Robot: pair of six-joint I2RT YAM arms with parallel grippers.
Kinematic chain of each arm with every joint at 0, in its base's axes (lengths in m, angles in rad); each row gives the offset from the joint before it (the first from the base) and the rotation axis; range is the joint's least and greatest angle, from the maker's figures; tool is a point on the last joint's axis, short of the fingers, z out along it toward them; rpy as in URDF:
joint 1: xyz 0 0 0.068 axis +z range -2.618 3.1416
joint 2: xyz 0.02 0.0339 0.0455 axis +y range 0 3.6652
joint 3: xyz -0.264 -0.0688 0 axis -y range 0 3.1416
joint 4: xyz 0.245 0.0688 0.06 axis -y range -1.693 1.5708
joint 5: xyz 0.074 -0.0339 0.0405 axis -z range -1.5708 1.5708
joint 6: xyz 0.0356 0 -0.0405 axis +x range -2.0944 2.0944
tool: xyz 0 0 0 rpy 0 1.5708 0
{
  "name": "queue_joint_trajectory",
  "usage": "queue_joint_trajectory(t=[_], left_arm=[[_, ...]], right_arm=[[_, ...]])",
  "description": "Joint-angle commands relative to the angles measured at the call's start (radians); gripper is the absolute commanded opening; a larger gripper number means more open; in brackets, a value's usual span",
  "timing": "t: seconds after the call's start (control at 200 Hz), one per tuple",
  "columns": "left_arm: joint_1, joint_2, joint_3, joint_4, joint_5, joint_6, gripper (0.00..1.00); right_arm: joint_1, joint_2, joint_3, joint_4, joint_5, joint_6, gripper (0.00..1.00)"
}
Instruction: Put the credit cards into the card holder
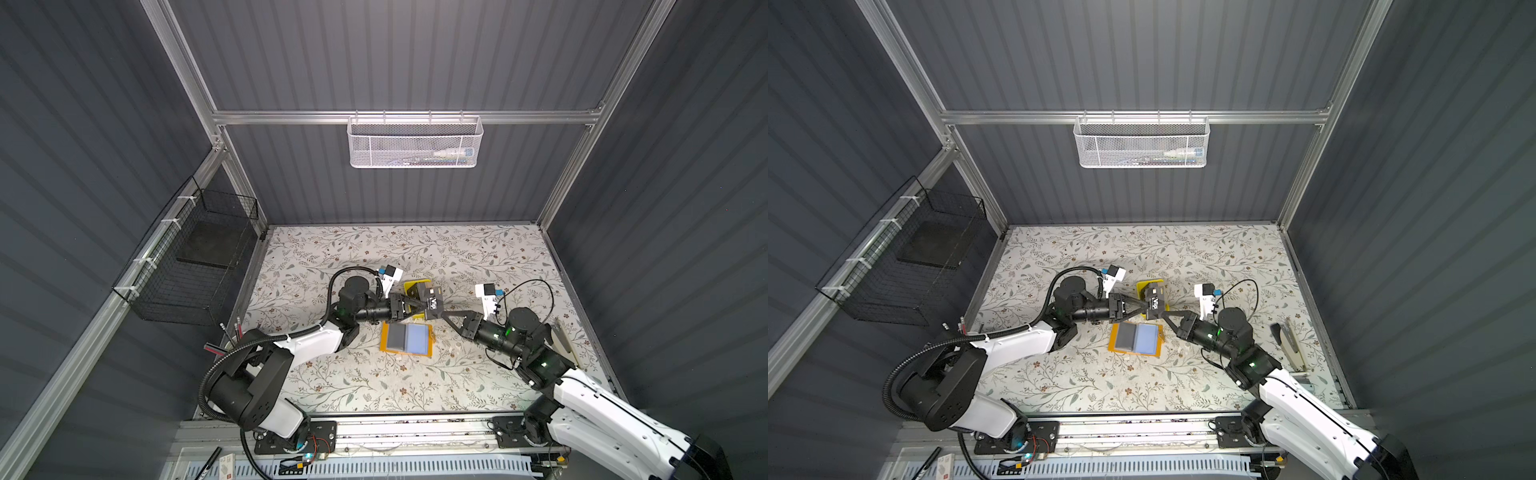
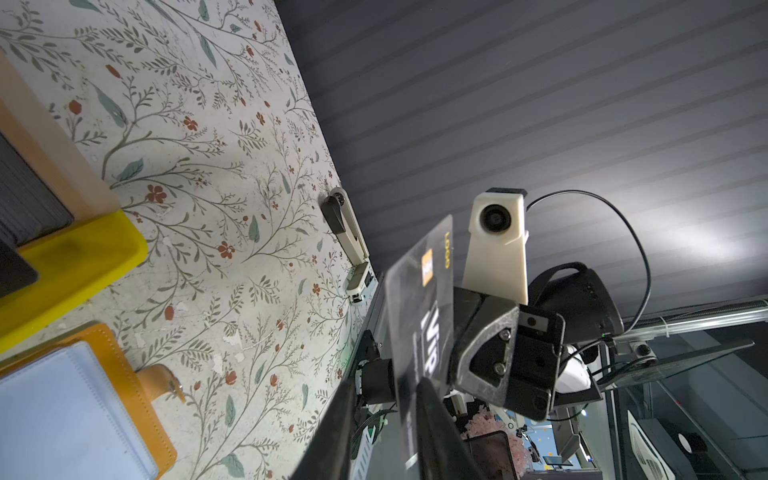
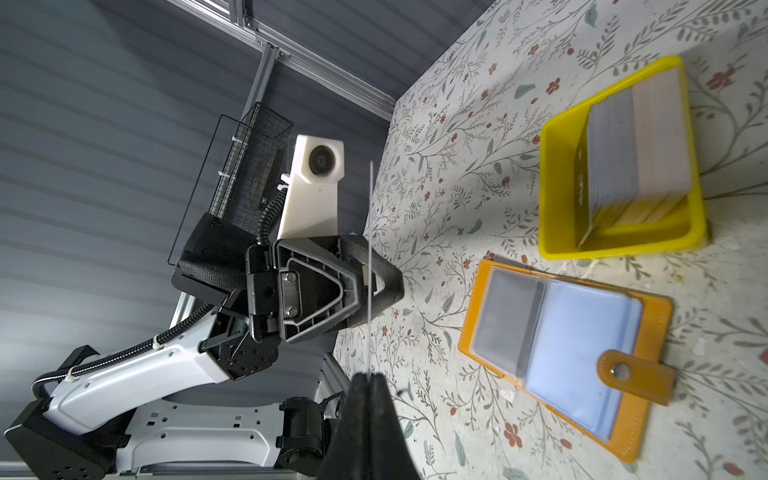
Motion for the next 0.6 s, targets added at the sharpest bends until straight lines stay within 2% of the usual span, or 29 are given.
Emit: queue_joint_trajectory(t=[0.0, 0.21, 0.345, 0.41, 0.47, 0.545, 0.595], left_arm=[[0.005, 0.013, -0.010, 0.081, 0.027, -0.043, 0.24], [0.005, 0.004, -0.013, 0.064, 0.024, -0.036, 0.16], [0.006, -0.021, -0.005, -0.050, -0.010, 0.029, 0.08], [0.007, -0.038, 0.004, -0.135, -0.042, 0.081, 0.04], [0.015, -0.056, 0.017, -0.242, -0.070, 0.135, 0.00], [0.042, -0.080, 0.019, -0.368, -0.117, 0.187, 0.00], [0.068, -0.093, -0.001, -0.376, -0.105, 0.199, 0.00]], right_arm=[[0.002, 0.016, -0.008, 0.060, -0.029, 0.017, 0.02], [0.012, 0.059, -0.006, 0.079, -0.031, 0.019, 0.04], [0.040, 0.089, 0.018, -0.008, 0.003, -0.004, 0.12], [0.062, 0.103, 0.046, -0.097, 0.040, -0.029, 0.21], [0.090, 0.114, 0.071, -0.187, 0.133, -0.056, 0.26], [0.132, 0.138, 0.110, -0.310, 0.230, -0.074, 0.29], [0.163, 0.169, 0.141, -0.386, 0.286, -0.094, 0.29]])
